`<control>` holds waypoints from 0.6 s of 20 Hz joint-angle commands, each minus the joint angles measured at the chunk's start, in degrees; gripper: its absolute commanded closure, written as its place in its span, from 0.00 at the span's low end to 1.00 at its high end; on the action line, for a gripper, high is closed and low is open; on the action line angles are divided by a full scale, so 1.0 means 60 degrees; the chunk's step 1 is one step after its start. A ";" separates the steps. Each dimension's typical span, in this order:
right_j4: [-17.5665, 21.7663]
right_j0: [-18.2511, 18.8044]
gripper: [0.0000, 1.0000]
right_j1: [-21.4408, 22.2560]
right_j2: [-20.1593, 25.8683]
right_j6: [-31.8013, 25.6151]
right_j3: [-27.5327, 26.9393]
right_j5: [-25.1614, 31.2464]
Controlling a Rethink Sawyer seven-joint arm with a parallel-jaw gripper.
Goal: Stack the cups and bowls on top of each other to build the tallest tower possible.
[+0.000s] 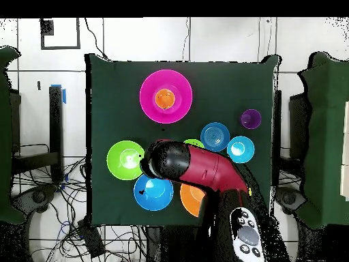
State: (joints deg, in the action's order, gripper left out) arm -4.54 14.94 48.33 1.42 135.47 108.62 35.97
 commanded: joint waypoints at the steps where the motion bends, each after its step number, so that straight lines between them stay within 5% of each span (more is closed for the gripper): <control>1: 0.0045 0.0311 0.00 -0.0074 0.1610 -0.0667 0.1507 -0.1238; 12: 0.1232 0.1779 0.00 0.0746 0.1797 -0.2217 0.1801 -0.0459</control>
State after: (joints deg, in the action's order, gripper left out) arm -3.37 21.65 51.09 5.91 135.47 115.48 33.02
